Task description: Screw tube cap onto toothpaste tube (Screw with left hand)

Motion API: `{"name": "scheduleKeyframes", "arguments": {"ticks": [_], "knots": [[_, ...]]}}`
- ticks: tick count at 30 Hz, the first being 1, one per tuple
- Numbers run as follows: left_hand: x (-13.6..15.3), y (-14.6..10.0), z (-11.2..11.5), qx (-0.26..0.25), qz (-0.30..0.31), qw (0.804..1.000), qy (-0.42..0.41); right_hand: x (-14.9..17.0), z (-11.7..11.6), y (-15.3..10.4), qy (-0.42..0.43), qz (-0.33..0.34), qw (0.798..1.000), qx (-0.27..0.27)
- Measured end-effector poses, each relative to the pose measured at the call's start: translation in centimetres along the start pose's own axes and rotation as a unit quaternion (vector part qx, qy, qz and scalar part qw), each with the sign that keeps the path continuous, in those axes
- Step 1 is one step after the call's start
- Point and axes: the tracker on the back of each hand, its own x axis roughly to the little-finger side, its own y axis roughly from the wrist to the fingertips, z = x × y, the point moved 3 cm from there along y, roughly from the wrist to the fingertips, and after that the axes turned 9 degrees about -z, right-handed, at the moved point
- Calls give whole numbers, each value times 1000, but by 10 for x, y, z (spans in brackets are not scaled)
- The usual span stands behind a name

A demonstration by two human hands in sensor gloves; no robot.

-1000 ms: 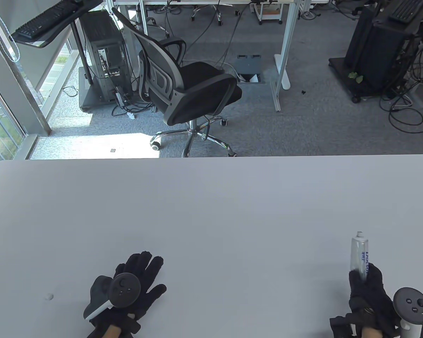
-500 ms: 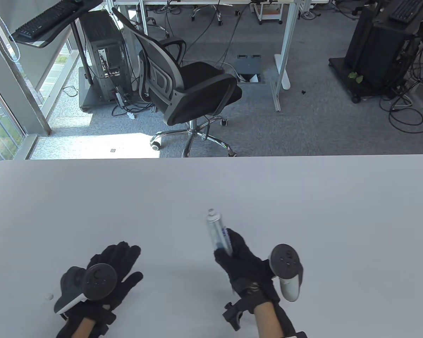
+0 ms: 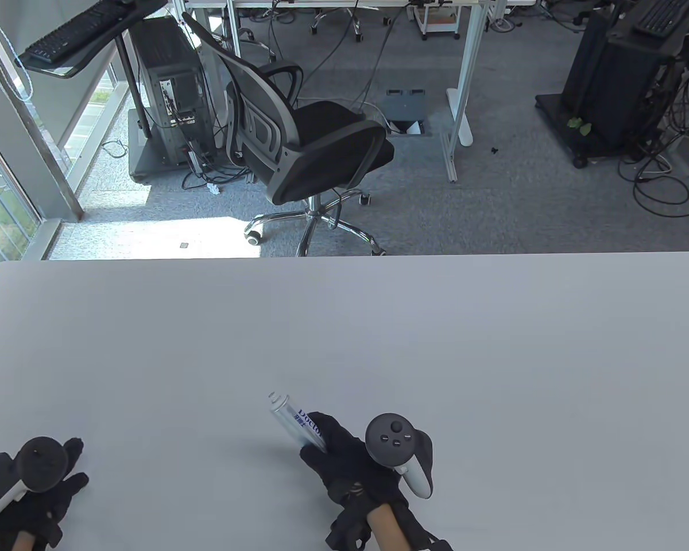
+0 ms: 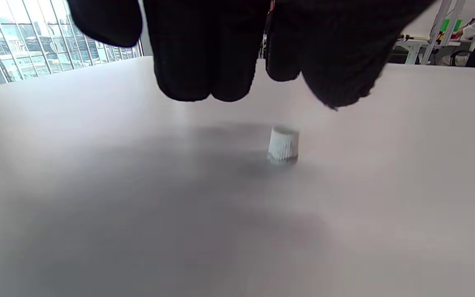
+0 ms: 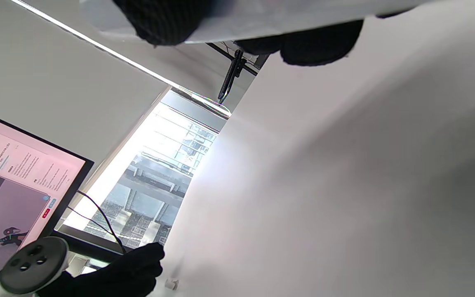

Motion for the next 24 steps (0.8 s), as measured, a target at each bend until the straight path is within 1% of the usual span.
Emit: {"name": "scheduleKeyframes", "arguments": {"ticks": [3, 4, 5, 6, 7, 10, 13, 14, 15, 16, 17, 18, 19, 20, 22, 24], "knots": [[-7, 6, 12, 9, -3, 999, 41, 0, 0, -2, -3, 1, 1000, -4], [-9, 7, 11, -3, -1, 999, 49, -1, -1, -3, -3, 2, 1000, -5], [-13, 7, 9, -26, 3, 998, 59, -1, -2, -3, -3, 3, 1000, -8], [-17, 7, 7, -32, 10, 997, 65, -2, -3, -3, -5, 5, 1000, -12], [-21, 7, 6, -27, 15, 997, 69, -3, -3, -3, -7, 6, 1000, -15], [-44, -1, -11, -39, 51, 997, 41, -4, -5, -3, -16, 6, 1000, -17], [-84, -21, -42, -82, 118, 989, -35, -4, -6, -4, -34, 5, 999, -16], [-103, -33, -55, -102, 149, 980, -81, -5, -6, -5, -44, 6, 999, -19], [-116, -41, -62, -115, 171, 972, -116, -5, -7, -5, -49, 7, 999, -21], [-133, -53, -72, -130, 200, 956, -171, -6, -7, -6, -57, 8, 998, -26], [-151, -64, -78, -141, 229, 934, -237, -7, -8, -7, -69, 10, 997, -29], [-159, -67, -79, -143, 239, 922, -268, -7, -8, -8, -76, 10, 997, -31], [-173, -72, -77, -133, 255, 903, -319, -7, -8, -8, -90, 10, 995, -36], [-182, -72, -73, -116, 263, 893, -345, -6, -9, -8, -100, 9, 994, -39], [-199, -68, -56, -81, 277, 877, -385, -5, -10, -8, -128, 3, 991, -50], [-203, -60, -38, -63, 277, 865, -414, -2, -12, -6, -147, -1, 987, -60]]}}
